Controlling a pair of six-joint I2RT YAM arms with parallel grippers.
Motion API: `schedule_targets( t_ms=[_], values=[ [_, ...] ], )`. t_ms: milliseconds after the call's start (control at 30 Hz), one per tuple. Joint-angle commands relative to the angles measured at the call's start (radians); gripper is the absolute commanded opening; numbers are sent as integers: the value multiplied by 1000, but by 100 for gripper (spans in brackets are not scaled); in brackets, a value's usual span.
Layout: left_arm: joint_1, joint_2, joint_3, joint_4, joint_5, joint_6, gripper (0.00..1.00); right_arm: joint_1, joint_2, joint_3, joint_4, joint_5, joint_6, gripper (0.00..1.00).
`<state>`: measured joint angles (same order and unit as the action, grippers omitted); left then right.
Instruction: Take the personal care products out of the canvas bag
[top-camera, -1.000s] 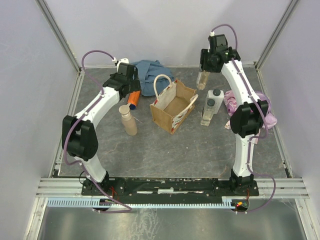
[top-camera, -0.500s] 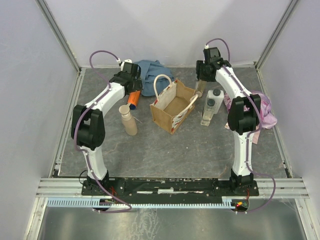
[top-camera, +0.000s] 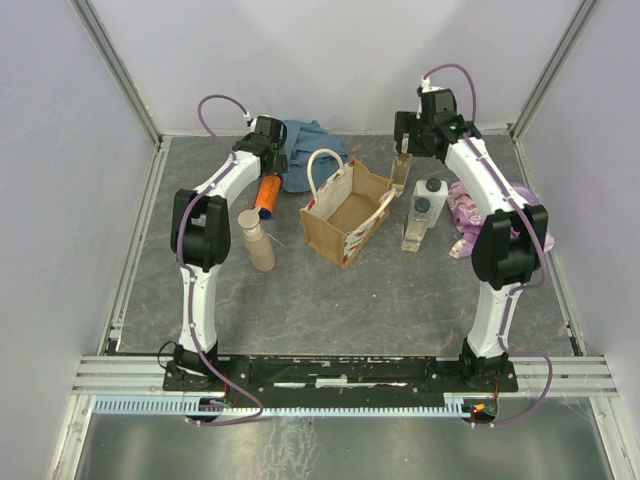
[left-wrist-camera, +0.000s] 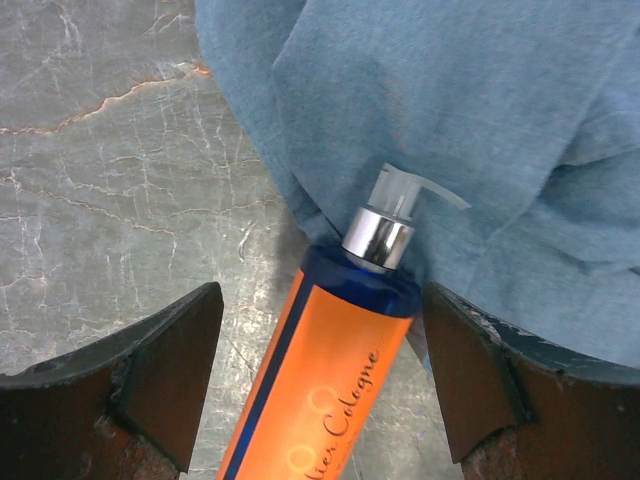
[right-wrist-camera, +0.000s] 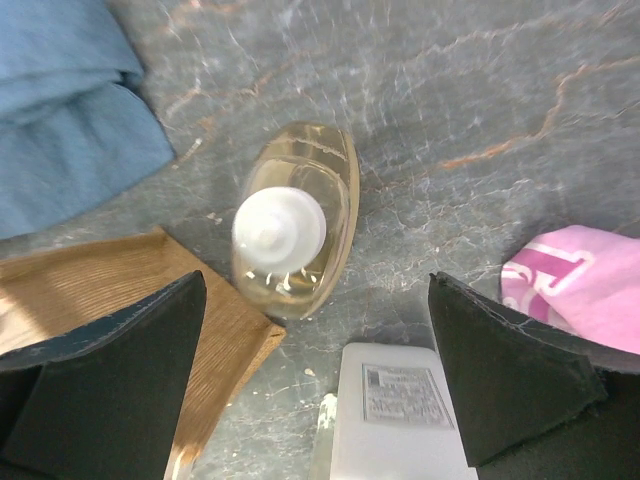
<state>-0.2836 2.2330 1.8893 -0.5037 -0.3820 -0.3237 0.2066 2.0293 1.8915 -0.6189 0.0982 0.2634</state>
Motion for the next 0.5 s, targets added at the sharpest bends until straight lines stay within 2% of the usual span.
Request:
schedule_targets(
  t_ms=[0,333,467],
  values=[
    [17,42,80,-42,25,43,86,-1,-146,-19,82,22,-20,100],
    [17,133,139,-92,116,48,79,-1,-195,-53,86,44,-29,100],
    [16,139,141,-113,144,50,67,-1,-193,-69,87,51,-29,100]
  ],
)
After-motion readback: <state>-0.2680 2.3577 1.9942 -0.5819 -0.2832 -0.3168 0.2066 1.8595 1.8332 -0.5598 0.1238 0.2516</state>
